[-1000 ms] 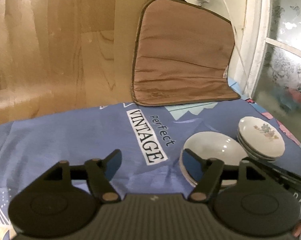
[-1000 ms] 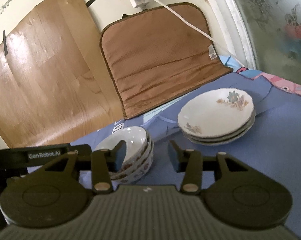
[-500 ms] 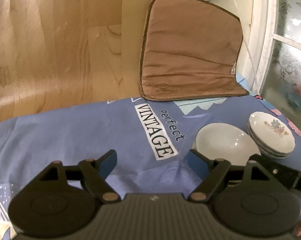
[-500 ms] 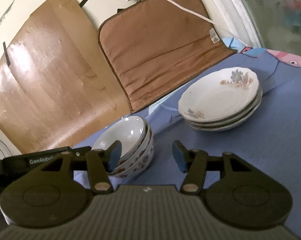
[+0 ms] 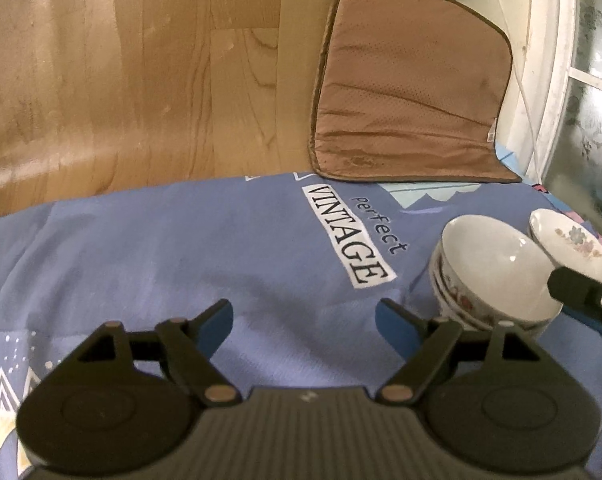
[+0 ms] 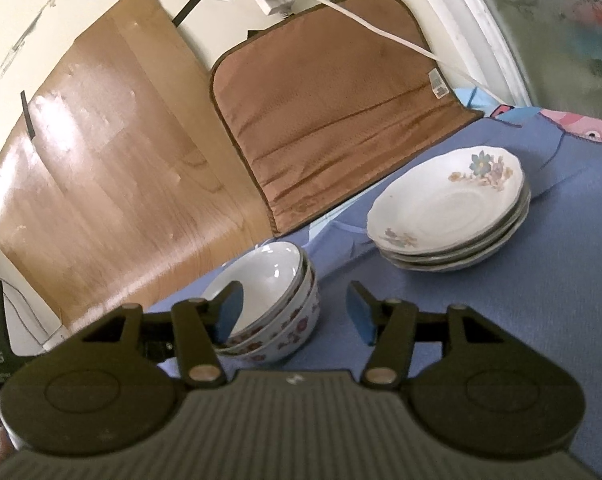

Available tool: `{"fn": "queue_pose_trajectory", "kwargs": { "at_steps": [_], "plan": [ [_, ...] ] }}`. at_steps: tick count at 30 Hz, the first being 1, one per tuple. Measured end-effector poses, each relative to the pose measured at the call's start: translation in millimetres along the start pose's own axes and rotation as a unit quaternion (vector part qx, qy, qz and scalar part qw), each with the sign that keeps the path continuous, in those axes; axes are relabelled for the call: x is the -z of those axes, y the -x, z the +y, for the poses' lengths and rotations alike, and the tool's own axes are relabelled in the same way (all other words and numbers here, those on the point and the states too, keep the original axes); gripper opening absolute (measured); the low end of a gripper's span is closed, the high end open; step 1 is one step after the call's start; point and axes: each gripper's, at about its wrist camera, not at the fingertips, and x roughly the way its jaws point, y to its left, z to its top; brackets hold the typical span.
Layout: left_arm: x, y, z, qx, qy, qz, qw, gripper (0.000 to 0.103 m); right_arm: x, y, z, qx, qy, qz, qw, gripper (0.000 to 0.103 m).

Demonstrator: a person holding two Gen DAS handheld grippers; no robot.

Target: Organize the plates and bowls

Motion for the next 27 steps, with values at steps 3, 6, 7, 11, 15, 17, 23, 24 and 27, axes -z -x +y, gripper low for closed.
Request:
{"fn": "queue_pose_trajectory", "kwargs": {
  "at_steps": [3,6,7,11,15,17,23,24,27],
  "plan": [
    [3.0,-0.8,0.7,-0.002,-0.002,-0.004,1.0,0.083,-0.5,-0.9,-0.4,0.0,0.001,0.001,1.0,0.06],
    [5.4,-1.9,1.5,-0.002,-0.002,-0.007,1.0,0.085,-1.2,-1.7,-2.1,0.0,-0.004,0.003,1.0,0.06],
    [5.9,-2.2,1.5,-0.002,-0.002,-0.007,1.0,0.085,-1.5,-2.2,-2.6,0.0,-0.005,0.004,1.0,0.06],
    [6.6,-1.6,2.7,-0.001,0.0,-0.011,0.9999,0.086,-1.8,-3.8,-2.1,0.001,-0.004,0.01,1.0,0.06],
    [7.1,-0.8,3.6,0.002,0.0,-0.016,0.9999,0.087,-0.8,-4.8,-1.1,0.002,-0.001,0.014,1.0,0.06],
    [7.8,0.0,3.2,0.003,-0.001,-0.019,0.9998,0.087,-0.8,-5.4,-1.6,0.002,-0.001,0.016,1.0,0.06],
    [10.1,3.0,1.6,0.007,-0.005,-0.025,0.9996,0.087,-1.0,-9.0,-0.5,0.001,-0.001,0.024,1.0,0.06],
    [9.9,3.3,1.6,0.008,-0.005,-0.026,0.9996,0.087,-1.0,-9.5,-0.6,0.001,-0.001,0.025,1.0,0.06],
    [10.0,4.0,1.2,0.011,-0.006,-0.027,0.9995,0.087,-0.7,-9.9,-0.2,0.003,-0.003,0.026,1.0,0.06]
  ]
}}
